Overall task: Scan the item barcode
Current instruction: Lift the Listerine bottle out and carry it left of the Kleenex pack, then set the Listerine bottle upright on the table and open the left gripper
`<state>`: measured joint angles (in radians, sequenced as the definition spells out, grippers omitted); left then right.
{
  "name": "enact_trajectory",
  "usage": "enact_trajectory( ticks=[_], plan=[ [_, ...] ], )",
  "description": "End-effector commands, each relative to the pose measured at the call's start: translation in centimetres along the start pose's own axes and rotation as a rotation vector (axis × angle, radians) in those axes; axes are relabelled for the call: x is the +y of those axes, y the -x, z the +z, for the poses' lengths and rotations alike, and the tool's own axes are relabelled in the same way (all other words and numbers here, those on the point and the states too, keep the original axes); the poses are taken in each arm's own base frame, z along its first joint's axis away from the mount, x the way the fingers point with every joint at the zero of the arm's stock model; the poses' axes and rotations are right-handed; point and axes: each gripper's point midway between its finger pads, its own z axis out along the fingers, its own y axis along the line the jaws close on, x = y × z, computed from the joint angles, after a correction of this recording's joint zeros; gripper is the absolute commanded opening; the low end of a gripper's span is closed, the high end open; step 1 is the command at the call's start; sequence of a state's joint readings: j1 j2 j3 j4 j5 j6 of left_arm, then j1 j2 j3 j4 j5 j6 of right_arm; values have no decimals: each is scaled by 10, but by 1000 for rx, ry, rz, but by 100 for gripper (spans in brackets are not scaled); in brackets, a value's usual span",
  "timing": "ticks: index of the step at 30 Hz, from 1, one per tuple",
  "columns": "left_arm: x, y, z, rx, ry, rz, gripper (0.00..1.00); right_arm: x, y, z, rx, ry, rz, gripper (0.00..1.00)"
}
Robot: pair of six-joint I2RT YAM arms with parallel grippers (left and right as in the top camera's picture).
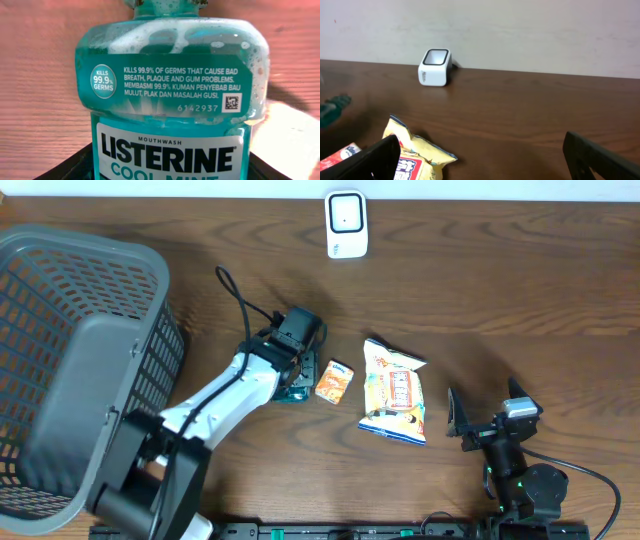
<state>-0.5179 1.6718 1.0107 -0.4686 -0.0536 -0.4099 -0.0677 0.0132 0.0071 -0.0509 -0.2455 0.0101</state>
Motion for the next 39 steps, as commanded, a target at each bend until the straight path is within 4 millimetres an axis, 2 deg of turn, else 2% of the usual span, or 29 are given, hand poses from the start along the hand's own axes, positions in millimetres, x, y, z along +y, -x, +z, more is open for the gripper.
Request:
enact_trajectory(
  ticks=[1, 6, 9, 15, 22, 27, 34, 36, 39],
  plan=[
    [-5, 28, -29, -109, -25, 12, 67, 0, -2, 0, 6, -4, -10, 99],
    [-6, 31, -36, -129, -32, 20, 67, 0, -2, 0, 6, -4, -10, 99],
    [4, 30, -31, -133, 25, 19, 67, 0, -2, 0, 6, -4, -10, 99],
    [10, 21, -12, -86, 70, 24, 67, 0, -2, 0, 6, -4, -10, 99],
    [13, 2, 20, 7, 102, -7, 67, 0, -2, 0, 6, -4, -10, 99],
    [15, -7, 31, 44, 118, -7, 67, 0, -2, 0, 6, -4, -10, 99],
    [6, -8, 32, 56, 66, -10, 73, 0, -2, 0, 6, -4, -10, 99],
    [5, -6, 30, 50, 64, -10, 82, 0, -2, 0, 7, -4, -10, 99],
    [3, 0, 22, 26, 51, -2, 90, 0, -2, 0, 6, -4, -10, 99]
  ],
)
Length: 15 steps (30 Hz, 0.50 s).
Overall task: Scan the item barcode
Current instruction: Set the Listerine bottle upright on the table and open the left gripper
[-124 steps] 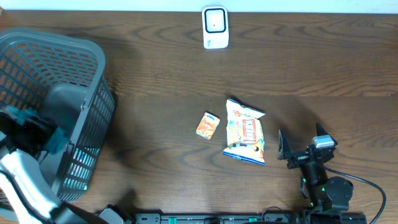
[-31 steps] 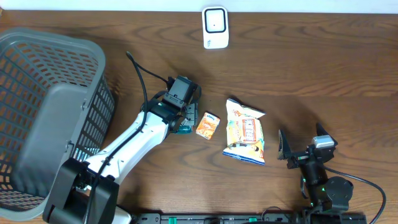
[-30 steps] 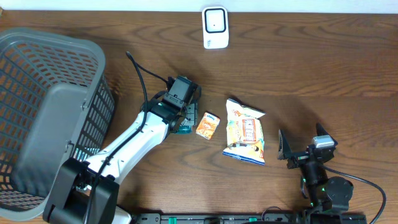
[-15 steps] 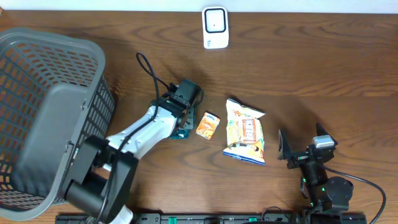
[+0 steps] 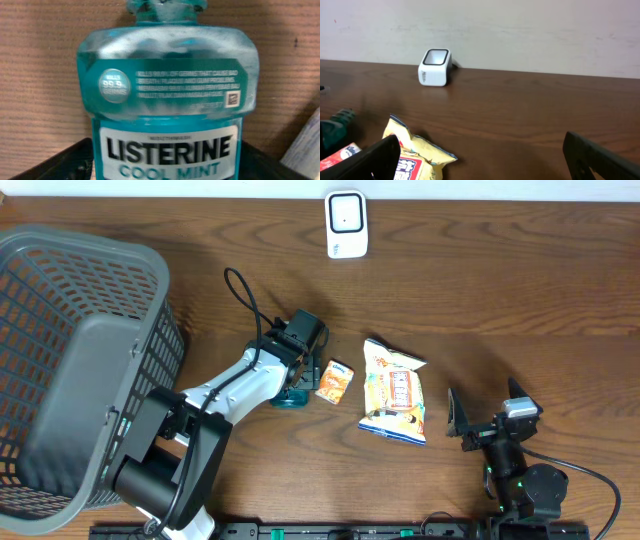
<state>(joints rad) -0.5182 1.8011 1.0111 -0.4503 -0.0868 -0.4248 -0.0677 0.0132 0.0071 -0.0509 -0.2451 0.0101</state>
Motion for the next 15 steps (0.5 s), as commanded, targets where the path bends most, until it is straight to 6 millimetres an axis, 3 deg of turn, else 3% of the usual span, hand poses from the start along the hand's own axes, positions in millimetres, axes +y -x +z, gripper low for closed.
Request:
enact_trajectory(
  ticks=[1, 4, 8, 11, 15],
  plan=[
    [-8, 20, -22, -69, -37, 3, 94, 0, -2, 0, 6, -4, -10, 99],
    [-10, 32, -44, -119, -59, 30, 99, 0, -2, 0, 6, -4, -10, 99],
    [-13, 58, -100, -248, -111, 70, 98, 0, -2, 0, 6, -4, -10, 99],
    [-13, 87, -165, -422, -151, 114, 98, 0, -2, 0, 6, -4, -10, 99],
    [7, 119, -256, -700, -99, 172, 98, 0, -2, 0, 6, -4, -10, 99]
  ],
)
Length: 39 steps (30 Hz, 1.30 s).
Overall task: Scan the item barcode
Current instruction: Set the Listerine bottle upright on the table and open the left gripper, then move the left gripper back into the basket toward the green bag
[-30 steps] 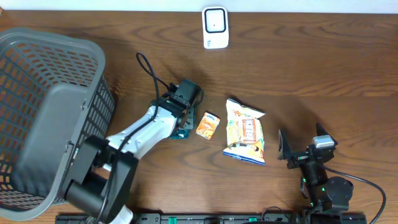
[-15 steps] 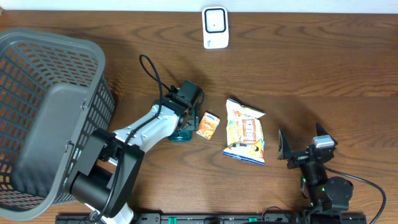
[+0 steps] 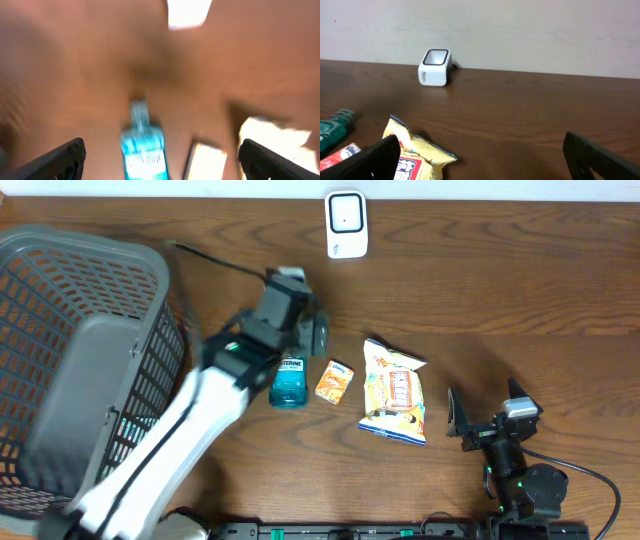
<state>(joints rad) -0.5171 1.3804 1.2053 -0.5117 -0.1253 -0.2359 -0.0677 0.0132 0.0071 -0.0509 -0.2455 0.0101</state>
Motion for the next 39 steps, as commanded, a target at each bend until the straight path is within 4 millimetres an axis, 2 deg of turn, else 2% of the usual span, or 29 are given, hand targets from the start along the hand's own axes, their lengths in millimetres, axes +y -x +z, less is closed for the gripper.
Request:
enact_trajectory(
  ticks=[1, 5, 7, 8, 10, 11, 14, 15, 16, 20, 24, 27, 30, 32, 36, 39],
  plan=[
    [15, 63, -62, -251, 59, 139, 98, 0, -2, 0, 6, -4, -10, 99],
    [27, 106, -127, -492, 95, 227, 98, 0, -2, 0, 6, -4, -10, 99],
    [64, 123, -159, -590, 253, 141, 98, 0, -2, 0, 6, -4, -10, 99],
    [91, 127, -175, -636, 362, 36, 98, 0, -2, 0, 6, -4, -10, 99],
    [143, 125, -203, -701, 564, -169, 98, 0, -2, 0, 6, -4, -10, 99],
    [162, 121, -211, -712, 633, -233, 98, 0, -2, 0, 6, -4, -10, 99],
    [216, 100, -218, -690, 783, -400, 98, 0, -2, 0, 6, -4, -10, 99],
    [238, 85, -217, -667, 835, -489, 98, 0, -2, 0, 6, -4, -10, 99],
    [258, 68, -213, -634, 869, -581, 98, 0, -2, 0, 6, -4, -10, 99],
    [302, 17, -190, -466, 884, -799, 98, 0, -2, 0, 6, -4, -10, 99],
    [331, -38, -165, -234, 926, -926, 98, 0, -2, 0, 6, -4, -10, 99],
    [340, -74, -149, -54, 979, -954, 98, 0, -2, 0, 6, -4, -10, 99],
    [337, -112, -128, 133, 1000, -1029, 98, 0, -2, 0, 6, -4, -10, 99],
    [328, -130, -104, 256, 940, -1071, 98, 0, -2, 0, 6, -4, -10, 99],
    [300, -144, -51, 421, 696, -1171, 98, 0, -2, 0, 6, -4, -10, 99],
    [276, -148, -22, 520, 507, -1221, 98, 0, -2, 0, 6, -4, -10, 99]
  ],
)
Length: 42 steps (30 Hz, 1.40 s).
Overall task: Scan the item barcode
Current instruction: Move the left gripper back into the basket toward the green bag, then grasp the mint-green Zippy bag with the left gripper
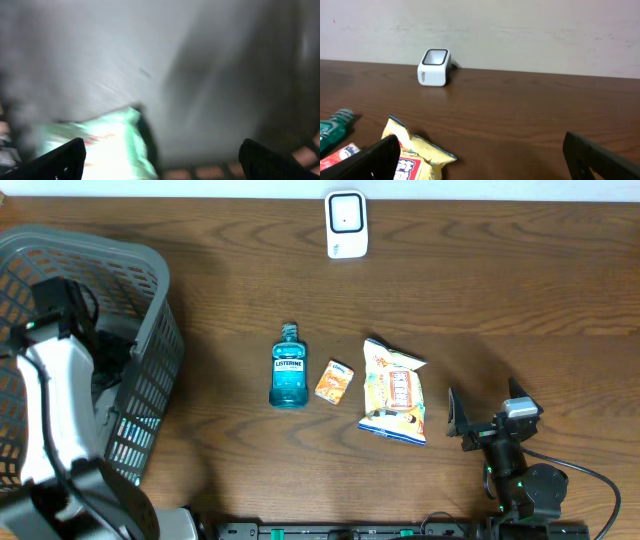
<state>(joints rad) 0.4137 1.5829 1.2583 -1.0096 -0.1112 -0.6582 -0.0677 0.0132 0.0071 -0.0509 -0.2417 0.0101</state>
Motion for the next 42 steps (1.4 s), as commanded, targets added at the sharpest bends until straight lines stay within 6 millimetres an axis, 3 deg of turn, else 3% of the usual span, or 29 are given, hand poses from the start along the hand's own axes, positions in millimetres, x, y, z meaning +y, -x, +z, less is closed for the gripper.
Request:
enact_trajectory(
  ticks=[1, 3, 6, 12, 14, 19, 28, 37, 40, 42],
  plan=[
    [-33, -33, 11, 215, -160, 47, 98, 0, -2, 0, 6, 0, -10, 99],
    [-29, -37, 20, 238, -128, 115, 98, 0, -2, 0, 6, 0, -10, 99],
    [-14, -43, 28, 273, -28, 42, 98, 0, -2, 0, 6, 0, -10, 99],
    [40, -43, 22, 207, 275, -175, 98, 0, -2, 0, 6, 0, -10, 99],
    [50, -45, 19, 199, 325, -206, 98, 0, -2, 0, 6, 0, -10, 99],
    [50, -47, 26, 197, 322, -207, 98, 0, -2, 0, 6, 0, -10, 99],
    [46, -52, 62, 158, 277, -220, 98, 0, -2, 0, 6, 0, -10, 99],
    [52, -60, 72, 165, 290, -216, 98, 0, -2, 0, 6, 0, -10, 99],
    [58, -70, 82, 174, 300, -213, 77, 0, -2, 0, 6, 0, -10, 99],
    [62, -75, 85, 183, 311, -210, 52, 0, -2, 0, 6, 0, -10, 99]
  ],
)
